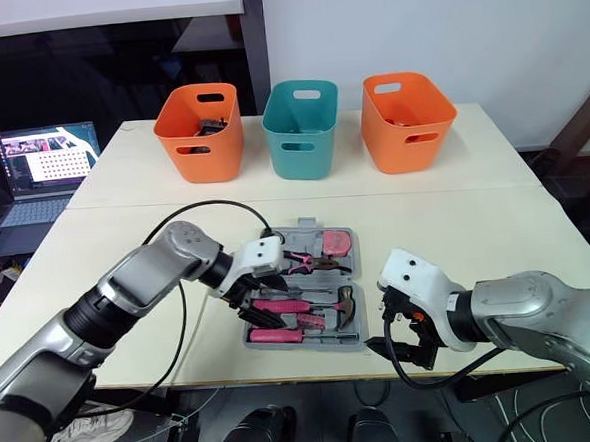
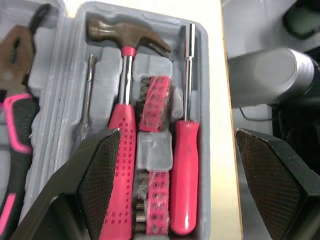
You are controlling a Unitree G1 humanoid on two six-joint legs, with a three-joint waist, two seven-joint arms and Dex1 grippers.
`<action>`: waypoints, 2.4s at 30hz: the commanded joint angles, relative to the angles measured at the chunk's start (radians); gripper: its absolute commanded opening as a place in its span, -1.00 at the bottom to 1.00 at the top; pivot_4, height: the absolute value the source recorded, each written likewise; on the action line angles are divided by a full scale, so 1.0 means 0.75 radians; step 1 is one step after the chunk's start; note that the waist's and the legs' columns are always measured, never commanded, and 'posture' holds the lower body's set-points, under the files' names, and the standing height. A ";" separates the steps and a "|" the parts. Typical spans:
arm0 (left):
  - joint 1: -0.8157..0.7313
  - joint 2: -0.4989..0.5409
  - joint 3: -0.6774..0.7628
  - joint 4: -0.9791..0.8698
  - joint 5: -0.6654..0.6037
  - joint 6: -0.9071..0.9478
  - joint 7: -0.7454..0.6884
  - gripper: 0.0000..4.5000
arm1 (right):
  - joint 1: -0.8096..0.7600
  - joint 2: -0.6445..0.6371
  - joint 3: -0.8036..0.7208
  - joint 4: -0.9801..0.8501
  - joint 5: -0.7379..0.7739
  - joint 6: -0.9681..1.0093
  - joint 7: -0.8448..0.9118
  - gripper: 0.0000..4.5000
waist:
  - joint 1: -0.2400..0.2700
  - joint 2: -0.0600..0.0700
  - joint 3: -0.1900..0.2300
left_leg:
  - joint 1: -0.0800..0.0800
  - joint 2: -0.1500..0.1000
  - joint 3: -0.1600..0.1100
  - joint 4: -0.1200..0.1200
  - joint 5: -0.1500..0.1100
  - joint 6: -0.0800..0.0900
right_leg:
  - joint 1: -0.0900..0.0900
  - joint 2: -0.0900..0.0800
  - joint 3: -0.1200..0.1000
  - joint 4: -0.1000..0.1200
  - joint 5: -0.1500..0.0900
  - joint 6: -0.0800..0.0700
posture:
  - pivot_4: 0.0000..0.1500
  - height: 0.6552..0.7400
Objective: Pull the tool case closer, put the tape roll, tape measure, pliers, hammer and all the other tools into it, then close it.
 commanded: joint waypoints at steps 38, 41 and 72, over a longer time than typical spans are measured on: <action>0.284 -0.342 0.200 0.616 0.205 -0.965 -0.053 -0.97 | -0.085 -0.051 0.046 0.022 -0.073 -0.064 0.077 1.00 | 0.000 0.005 -0.003 | 0.001 -0.001 0.002 -0.001 -0.001 0.001 | 0.000 -0.003 -0.002 0.000 0.000 0.001 | 1.00 1.00; 0.250 -0.376 0.226 0.633 0.193 -0.933 -0.047 -0.97 | -0.083 -0.048 0.051 0.024 -0.078 -0.067 0.074 1.00 | 0.001 0.005 -0.003 | 0.000 -0.001 0.002 -0.001 -0.001 0.001 | -0.001 -0.003 -0.002 0.000 0.000 0.001 | 1.00 1.00; 0.233 -0.316 0.393 0.559 0.100 -0.774 -0.089 -0.97 | 0.116 -0.011 0.010 0.009 -0.269 -0.333 0.061 1.00 | -0.001 0.005 -0.002 | 0.000 -0.001 0.001 -0.001 -0.001 0.001 | -0.001 0.000 -0.002 0.000 0.001 0.001 | 1.00 1.00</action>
